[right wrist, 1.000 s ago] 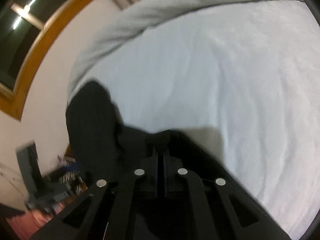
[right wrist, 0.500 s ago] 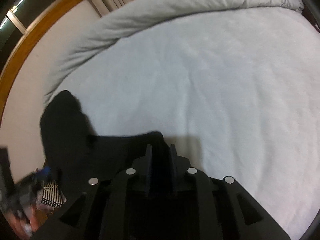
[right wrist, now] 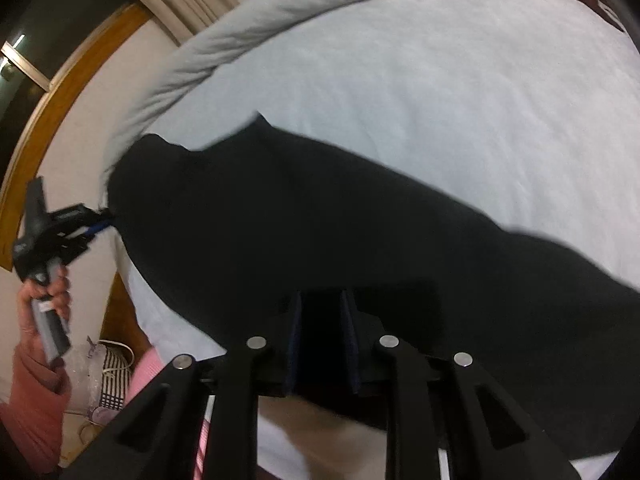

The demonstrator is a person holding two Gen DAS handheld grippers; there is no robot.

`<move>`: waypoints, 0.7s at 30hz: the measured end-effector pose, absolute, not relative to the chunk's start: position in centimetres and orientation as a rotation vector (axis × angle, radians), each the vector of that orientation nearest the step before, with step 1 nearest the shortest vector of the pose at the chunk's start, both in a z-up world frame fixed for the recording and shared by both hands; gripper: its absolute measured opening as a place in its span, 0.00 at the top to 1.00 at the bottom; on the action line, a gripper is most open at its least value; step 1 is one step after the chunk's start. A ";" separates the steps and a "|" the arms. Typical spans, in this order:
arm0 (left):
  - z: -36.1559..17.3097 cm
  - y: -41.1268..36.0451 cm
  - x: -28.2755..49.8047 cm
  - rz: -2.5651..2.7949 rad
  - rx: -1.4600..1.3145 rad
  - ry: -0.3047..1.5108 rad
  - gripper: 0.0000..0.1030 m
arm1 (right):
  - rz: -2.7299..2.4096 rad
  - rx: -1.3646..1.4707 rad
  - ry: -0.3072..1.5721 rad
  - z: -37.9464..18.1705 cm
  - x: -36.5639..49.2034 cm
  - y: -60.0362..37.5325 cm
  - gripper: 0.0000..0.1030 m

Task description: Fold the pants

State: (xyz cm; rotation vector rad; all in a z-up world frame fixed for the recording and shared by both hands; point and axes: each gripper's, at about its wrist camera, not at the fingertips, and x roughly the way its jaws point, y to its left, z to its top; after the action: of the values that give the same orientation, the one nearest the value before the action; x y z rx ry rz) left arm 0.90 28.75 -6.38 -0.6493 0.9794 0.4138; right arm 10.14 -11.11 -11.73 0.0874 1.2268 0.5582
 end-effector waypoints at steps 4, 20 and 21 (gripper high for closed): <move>-8.5 27.9 -0.3 0.467 -0.531 1.068 0.89 | 0.496 0.093 1.244 -12.4 9.4 -13.0 0.75; -4.0 16.2 0.7 0.291 -0.231 1.066 0.31 | 0.275 0.179 1.179 -11.6 8.2 -23.4 0.75; -4.3 14.3 1.5 0.242 -0.206 1.076 0.30 | 0.255 0.179 1.176 -11.7 8.1 -24.3 0.75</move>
State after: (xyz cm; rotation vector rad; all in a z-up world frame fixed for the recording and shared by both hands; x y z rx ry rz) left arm 1.48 14.28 -4.32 -0.2064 1.0762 0.2421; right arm 8.14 -24.27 -11.67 0.1795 1.1762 0.2552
